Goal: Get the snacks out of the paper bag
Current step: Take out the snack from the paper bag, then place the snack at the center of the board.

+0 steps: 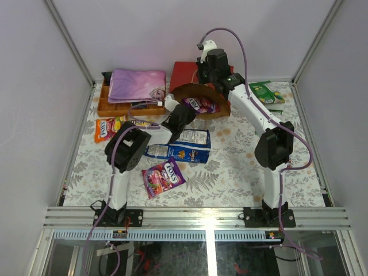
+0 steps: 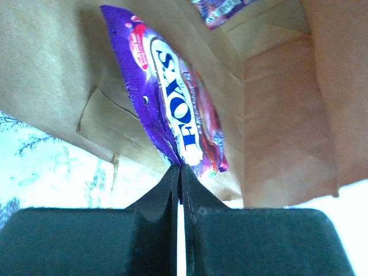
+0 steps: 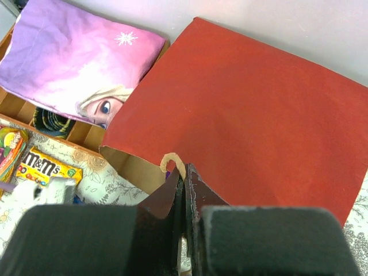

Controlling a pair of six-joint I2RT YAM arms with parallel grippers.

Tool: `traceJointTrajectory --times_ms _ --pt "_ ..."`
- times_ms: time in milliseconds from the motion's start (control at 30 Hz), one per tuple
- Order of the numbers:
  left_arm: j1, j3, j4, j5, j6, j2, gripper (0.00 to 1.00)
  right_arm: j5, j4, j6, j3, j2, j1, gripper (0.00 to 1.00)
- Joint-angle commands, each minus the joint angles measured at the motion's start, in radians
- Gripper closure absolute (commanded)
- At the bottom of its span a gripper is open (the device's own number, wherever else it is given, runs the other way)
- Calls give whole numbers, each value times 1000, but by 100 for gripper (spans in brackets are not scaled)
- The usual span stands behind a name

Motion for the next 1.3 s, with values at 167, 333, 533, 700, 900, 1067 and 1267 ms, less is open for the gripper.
traceJointTrajectory --times_ms 167,333,533,700,900,1067,1267 --pt "-9 -108 53 115 251 -327 100 85 23 20 75 13 7 100" --pt "-5 -79 -72 181 425 -486 100 114 13 5 108 15 2 100" --pt "9 -30 -208 255 582 -670 100 112 14 7 113 9 -6 100" --pt "72 -76 -332 229 600 -840 100 85 11 10 110 1 -6 100" --pt "187 -234 -412 219 534 -1044 100 41 9 28 114 6 -6 100" --pt "308 -317 -522 253 484 -1146 100 -2 4 44 114 7 -6 100" --pt "374 -395 -665 321 457 -1220 100 -24 4 41 83 -7 -5 100"
